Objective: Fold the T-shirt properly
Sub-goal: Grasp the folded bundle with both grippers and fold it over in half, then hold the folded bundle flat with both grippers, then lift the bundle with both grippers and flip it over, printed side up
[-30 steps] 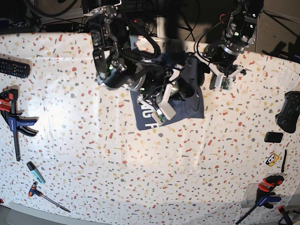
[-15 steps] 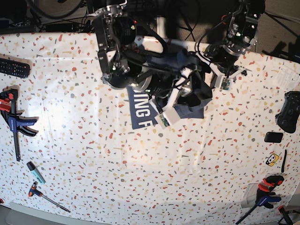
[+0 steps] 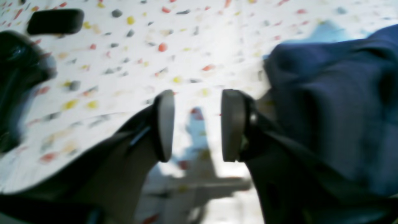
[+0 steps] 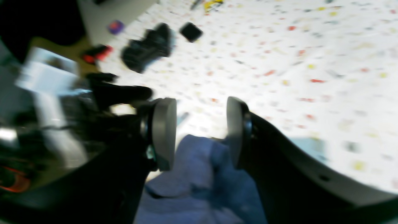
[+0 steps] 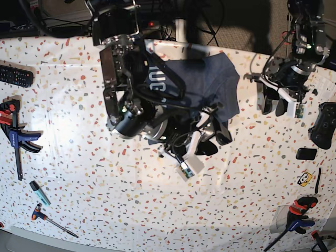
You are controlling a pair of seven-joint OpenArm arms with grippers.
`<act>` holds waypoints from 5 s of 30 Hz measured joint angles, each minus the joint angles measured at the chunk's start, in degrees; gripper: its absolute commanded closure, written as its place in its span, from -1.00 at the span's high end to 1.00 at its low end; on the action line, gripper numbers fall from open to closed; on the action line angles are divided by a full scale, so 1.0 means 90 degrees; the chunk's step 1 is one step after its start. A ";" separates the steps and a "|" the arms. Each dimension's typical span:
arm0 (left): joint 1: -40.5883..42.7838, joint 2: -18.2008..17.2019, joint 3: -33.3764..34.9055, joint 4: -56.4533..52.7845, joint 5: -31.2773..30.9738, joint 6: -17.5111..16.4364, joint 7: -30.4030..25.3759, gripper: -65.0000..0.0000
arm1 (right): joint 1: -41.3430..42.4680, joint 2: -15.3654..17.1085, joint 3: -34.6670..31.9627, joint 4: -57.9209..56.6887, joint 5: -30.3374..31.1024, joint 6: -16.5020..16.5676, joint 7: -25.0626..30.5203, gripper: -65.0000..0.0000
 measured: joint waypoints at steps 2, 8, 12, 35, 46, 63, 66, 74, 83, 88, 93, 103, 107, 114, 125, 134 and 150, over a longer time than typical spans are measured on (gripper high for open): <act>0.0117 0.0005 -0.0007 0.0202 -0.0614 -0.0464 0.0005 -0.43 | 0.0027 0.0175 0.0063 0.0000 -0.0209 -0.0007 0.0005 -0.37; 0.0588 0.0015 0.0148 0.0291 -0.2237 -0.1547 0.0692 -0.59 | 0.0012 0.0869 0.0359 0.0000 -0.0398 -0.0039 0.0005 -0.98; 0.0770 0.0005 0.0748 0.0291 -0.2327 -0.1552 0.0797 -0.83 | 0.0012 0.1219 0.0440 -0.0464 -0.0379 -0.0075 0.0136 -1.00; 0.0114 0.0022 0.1549 -0.1367 -0.1001 -0.0777 0.0070 -0.86 | -0.0022 0.1243 0.0437 -0.1496 -0.0993 -0.0104 0.0607 -1.00; 0.0134 0.0019 0.1549 -0.1367 -0.1120 -0.0777 0.0141 -0.86 | 0.0068 0.1243 0.0437 -0.1496 -0.0947 -0.0102 0.0610 -1.00; 0.0136 0.0022 0.1549 -0.1367 -0.1120 -0.0777 0.0138 -0.86 | 0.0066 0.1243 0.0437 -0.1496 -0.0947 -0.0102 0.0726 -1.00; 0.0136 0.0022 0.1549 -0.1367 -0.1120 -0.0777 0.0138 -0.86 | 0.0068 0.1243 0.0437 -0.1496 -0.0950 -0.0102 0.0724 -1.00; 0.0136 0.0022 0.1549 -0.1367 -0.1120 -0.0777 0.0138 -0.86 | 0.0068 0.1243 0.0437 -0.1496 -0.0950 -0.0102 0.0624 -1.00; 0.0136 0.0022 0.1549 -0.1367 -0.1120 -0.0777 0.0138 -0.85 | 0.0068 0.1243 0.0437 -0.1496 -0.0947 -0.0102 0.0627 -1.00; 0.0136 0.0022 0.1549 -0.1367 -0.1120 -0.0777 0.0138 -0.86 | 0.0068 0.1243 0.0437 -0.1496 -0.0947 -0.0102 0.0627 -1.00; 0.0136 0.0019 0.1549 -0.1367 -0.1117 -0.0777 0.0117 -0.86 | 0.0068 0.1243 0.0437 -0.1496 -0.0947 -0.0102 0.0627 -1.00; 0.0131 0.0022 0.1549 -0.1367 -0.0712 -0.0784 -0.0046 -0.86 | 0.0024 0.1316 0.0432 -0.1496 -0.1282 -0.0104 0.0588 -1.00; 0.0129 0.0024 0.1562 -0.1367 -0.0410 -0.0323 -0.0437 -0.86 | -0.0170 0.1537 0.0432 -0.1496 -0.1280 -0.0109 0.0605 -1.00; -0.0216 0.0022 0.1564 -0.1387 -0.0063 -0.0175 -0.0544 -0.86 | -0.0508 0.1817 0.0432 -0.1496 -0.1258 -0.0107 0.0656 -1.00; -0.1467 0.0384 0.1552 -0.2822 -0.0051 -0.0211 -0.0743 -0.86 | -0.1409 0.2040 0.0678 -0.0622 -0.1265 -0.0104 0.0784 -1.00; -0.2613 0.0855 0.1540 -0.3946 0.0044 -0.0585 -0.0743 -0.86 | -0.1928 0.1967 0.0695 -0.0418 -0.1258 -0.0102 0.1231 -1.00; -0.3747 0.1355 0.1547 -0.4709 0.0646 -0.0814 -0.0704 -0.86 | -0.1945 0.1100 0.0731 -0.0420 -0.1562 -0.0104 0.1440 -1.00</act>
